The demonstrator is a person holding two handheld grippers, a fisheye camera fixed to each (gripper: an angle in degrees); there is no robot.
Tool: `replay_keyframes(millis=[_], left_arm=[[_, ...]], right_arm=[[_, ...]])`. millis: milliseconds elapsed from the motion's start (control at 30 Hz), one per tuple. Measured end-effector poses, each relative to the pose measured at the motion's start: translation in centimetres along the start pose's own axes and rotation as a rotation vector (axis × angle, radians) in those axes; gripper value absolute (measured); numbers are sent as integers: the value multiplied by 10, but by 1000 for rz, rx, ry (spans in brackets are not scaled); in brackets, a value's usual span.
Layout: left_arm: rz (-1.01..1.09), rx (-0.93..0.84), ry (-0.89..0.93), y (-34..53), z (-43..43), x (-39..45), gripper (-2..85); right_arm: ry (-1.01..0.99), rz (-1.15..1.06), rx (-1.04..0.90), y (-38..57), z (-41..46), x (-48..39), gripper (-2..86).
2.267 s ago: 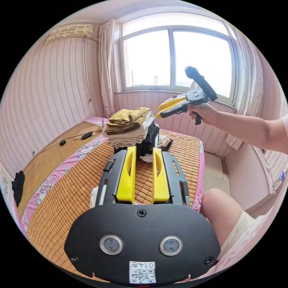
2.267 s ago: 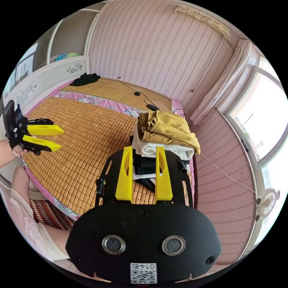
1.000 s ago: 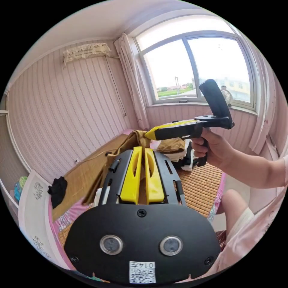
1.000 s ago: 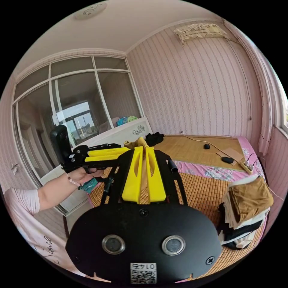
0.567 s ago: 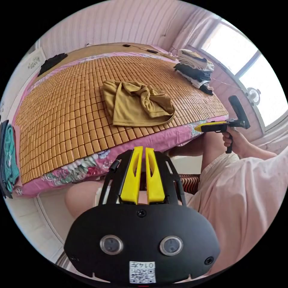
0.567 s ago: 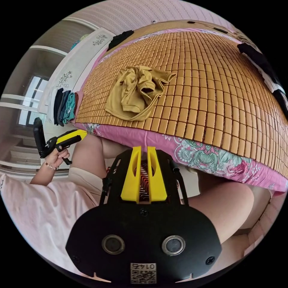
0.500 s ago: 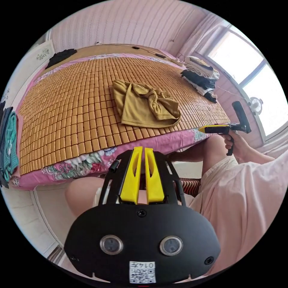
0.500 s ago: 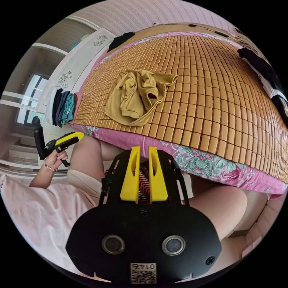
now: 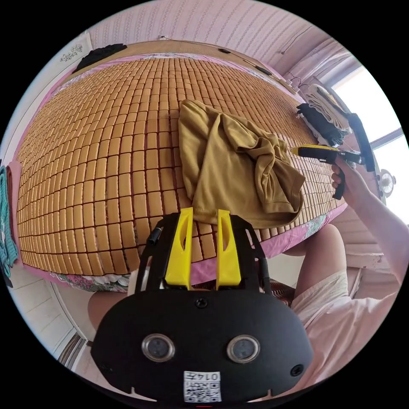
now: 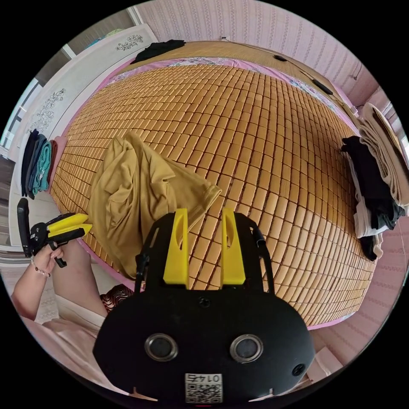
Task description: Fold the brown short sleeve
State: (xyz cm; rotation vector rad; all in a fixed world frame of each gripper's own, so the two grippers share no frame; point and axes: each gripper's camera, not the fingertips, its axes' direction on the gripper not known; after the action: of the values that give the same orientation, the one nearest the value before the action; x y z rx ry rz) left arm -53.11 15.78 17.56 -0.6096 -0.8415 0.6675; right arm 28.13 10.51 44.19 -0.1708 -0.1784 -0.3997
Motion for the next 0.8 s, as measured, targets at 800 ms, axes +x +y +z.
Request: replay_keyframes(millis=[800], left_arm=[[40, 873, 250, 197, -343, -118, -9]], right_arm=[[-379, 7, 746, 157, -308, 68, -8]])
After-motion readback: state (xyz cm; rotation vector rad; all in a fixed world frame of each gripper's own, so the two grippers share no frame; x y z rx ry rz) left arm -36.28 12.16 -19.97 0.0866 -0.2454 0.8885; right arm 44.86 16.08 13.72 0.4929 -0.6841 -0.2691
